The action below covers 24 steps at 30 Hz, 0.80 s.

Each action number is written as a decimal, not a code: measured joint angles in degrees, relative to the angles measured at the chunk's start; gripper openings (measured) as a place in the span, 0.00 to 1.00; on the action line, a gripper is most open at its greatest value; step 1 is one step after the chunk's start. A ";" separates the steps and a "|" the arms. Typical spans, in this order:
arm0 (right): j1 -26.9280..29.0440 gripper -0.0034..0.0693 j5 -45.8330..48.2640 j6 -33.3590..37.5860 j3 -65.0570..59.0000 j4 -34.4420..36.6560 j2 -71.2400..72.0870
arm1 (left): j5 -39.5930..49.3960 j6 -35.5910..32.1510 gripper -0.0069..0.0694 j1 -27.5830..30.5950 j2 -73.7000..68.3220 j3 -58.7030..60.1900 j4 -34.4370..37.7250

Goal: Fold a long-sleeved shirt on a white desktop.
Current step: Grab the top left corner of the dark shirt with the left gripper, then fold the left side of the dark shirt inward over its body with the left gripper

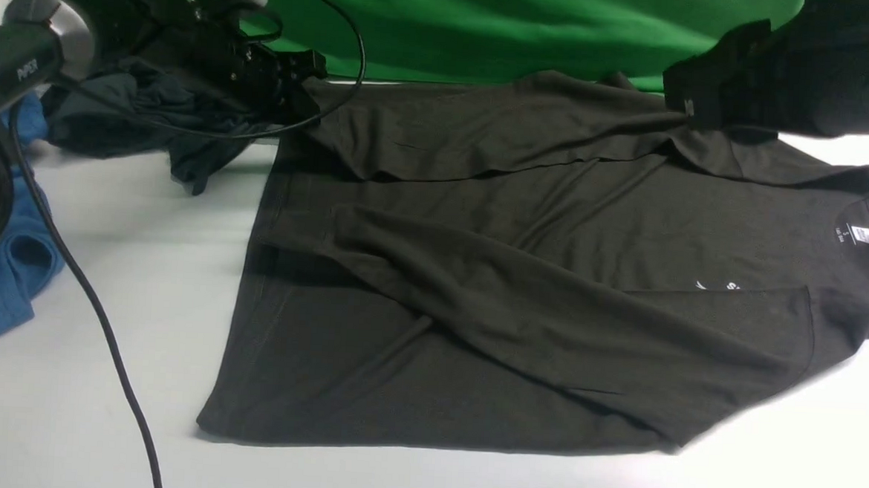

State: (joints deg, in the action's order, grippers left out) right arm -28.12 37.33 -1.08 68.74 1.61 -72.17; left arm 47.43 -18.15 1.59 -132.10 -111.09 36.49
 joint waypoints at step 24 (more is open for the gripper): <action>0.00 0.38 3.48 0.00 0.00 0.00 0.00 | 16.83 -0.17 0.12 -0.13 12.60 1.67 -6.99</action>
State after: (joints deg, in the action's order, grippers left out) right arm -28.12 40.81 -1.08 68.74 1.61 -72.17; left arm 64.26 -18.32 1.47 -119.51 -109.43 29.50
